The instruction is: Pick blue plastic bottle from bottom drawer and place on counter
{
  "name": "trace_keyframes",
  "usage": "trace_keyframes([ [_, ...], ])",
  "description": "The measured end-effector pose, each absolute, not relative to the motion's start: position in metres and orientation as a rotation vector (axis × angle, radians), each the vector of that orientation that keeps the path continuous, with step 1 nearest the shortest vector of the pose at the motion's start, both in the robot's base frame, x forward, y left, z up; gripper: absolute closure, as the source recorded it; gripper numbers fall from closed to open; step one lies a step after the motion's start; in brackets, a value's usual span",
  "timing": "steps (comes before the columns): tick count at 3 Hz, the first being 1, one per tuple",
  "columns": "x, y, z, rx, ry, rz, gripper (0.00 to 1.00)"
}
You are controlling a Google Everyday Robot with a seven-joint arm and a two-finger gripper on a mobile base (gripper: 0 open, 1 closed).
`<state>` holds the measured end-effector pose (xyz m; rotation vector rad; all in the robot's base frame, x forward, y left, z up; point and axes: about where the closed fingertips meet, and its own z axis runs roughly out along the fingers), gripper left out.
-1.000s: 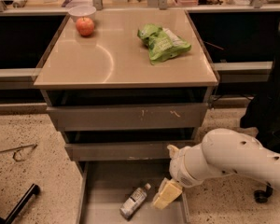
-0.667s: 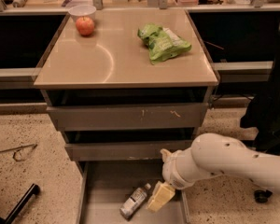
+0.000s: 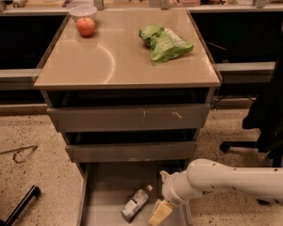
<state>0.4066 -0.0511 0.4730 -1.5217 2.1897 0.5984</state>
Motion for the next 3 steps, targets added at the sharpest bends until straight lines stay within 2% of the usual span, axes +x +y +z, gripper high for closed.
trace_keyframes([
  [1,0.407,-0.051,0.473,-1.522,2.190,0.598,0.00],
  [3,0.428,-0.020,0.397,-1.670,2.125,0.574,0.00],
])
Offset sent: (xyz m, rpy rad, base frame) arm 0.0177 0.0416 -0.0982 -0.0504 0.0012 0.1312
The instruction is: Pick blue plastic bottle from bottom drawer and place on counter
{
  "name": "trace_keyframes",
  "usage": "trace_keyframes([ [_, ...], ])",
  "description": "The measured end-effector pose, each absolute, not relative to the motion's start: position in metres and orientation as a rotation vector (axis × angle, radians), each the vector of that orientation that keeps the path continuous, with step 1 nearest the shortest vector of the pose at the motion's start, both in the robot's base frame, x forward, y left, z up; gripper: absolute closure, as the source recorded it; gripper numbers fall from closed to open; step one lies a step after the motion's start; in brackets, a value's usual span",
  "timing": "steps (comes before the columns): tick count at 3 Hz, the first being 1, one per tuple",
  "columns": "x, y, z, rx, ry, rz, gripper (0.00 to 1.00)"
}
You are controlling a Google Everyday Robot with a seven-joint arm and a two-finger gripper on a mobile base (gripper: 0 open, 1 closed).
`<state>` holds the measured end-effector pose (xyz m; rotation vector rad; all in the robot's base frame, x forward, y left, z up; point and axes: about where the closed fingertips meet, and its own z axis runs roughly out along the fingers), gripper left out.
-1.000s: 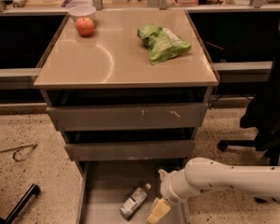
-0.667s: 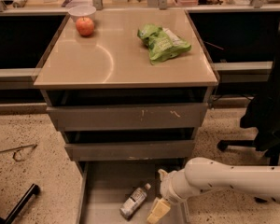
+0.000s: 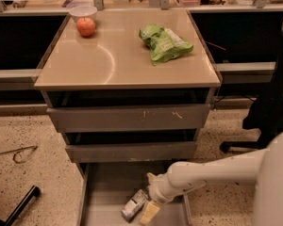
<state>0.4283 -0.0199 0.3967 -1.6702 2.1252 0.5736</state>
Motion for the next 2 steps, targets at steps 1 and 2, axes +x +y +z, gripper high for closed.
trace_keyframes([
  [1,0.4491,-0.0099,0.3637,-1.736,2.043,0.573,0.00],
  [2,0.4491,-0.0099,0.3636,-1.736,2.043,0.573,0.00],
])
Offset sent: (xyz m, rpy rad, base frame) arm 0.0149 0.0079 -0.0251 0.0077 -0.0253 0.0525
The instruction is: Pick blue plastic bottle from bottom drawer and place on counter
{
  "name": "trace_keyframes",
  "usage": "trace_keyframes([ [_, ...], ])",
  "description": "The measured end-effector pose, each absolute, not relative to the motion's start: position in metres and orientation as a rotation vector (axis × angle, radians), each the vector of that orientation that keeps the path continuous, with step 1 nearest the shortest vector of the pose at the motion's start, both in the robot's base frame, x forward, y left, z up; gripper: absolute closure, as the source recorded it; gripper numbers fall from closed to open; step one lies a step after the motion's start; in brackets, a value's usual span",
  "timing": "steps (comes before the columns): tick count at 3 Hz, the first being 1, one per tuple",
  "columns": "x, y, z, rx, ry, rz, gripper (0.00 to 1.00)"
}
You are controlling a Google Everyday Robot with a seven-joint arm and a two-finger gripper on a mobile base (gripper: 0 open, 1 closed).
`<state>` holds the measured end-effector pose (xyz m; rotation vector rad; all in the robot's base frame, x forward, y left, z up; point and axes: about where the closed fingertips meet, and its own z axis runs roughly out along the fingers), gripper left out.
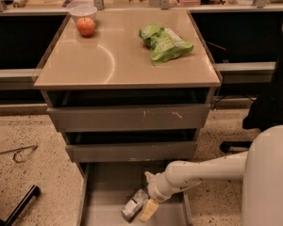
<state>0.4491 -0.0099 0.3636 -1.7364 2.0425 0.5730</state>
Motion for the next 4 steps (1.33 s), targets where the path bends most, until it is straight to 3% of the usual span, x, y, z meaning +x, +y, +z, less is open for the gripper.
trace_keyframes([
  [3,0.456,0.004,0.276,-2.122,1.975,0.535,0.00],
  [4,0.463,0.010,0.245,-2.061,1.928,0.521,0.00],
])
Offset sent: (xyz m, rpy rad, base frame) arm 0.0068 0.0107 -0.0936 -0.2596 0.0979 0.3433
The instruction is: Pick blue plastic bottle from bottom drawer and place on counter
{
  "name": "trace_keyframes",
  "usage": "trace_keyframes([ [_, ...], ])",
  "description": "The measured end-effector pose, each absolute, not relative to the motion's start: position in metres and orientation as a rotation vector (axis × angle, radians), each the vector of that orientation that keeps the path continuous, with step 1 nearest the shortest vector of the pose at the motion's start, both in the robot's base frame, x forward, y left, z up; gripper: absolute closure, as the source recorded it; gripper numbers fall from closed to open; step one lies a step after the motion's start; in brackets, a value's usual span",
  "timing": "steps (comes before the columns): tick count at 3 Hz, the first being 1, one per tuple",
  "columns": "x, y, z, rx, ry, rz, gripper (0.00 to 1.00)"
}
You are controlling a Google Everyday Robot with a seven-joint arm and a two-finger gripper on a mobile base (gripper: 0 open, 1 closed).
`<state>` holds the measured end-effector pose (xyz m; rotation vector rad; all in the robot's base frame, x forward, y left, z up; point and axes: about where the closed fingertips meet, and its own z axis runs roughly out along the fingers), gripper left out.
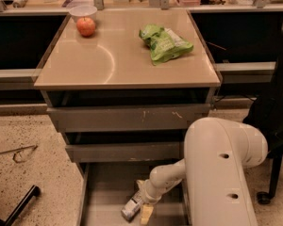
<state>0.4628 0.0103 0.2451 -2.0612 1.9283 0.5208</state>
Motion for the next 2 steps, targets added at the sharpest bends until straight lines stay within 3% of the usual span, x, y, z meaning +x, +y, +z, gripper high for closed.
trace_keyframes([
  [2,0.4787,0.0239,0.2214,-1.950,1.878,0.452,0.00],
])
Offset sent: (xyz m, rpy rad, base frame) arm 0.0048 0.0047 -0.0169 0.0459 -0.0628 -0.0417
